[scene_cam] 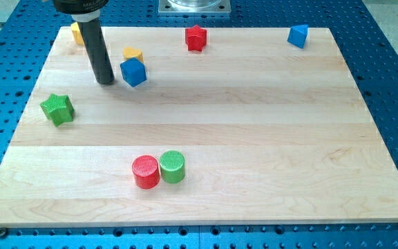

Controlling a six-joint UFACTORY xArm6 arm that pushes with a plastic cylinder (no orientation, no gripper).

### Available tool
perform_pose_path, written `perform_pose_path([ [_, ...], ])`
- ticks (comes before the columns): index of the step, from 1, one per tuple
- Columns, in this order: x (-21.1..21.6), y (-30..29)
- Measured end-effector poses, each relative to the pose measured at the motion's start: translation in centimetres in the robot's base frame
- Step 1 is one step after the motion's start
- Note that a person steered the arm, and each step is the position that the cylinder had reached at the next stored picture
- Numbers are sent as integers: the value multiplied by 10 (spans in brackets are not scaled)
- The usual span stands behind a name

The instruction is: Nudge the yellow heart to the right

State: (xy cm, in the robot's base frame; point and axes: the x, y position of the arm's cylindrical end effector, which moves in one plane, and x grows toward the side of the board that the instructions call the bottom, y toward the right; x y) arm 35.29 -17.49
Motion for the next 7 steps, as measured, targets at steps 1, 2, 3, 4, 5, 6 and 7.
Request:
perform_pose_path([
  [1, -37, -10],
  [2, -74, 8],
  [3, -52, 32],
  [4, -31, 41],
  [5, -31, -33],
  [6, -17, -83],
  [7, 30, -114],
])
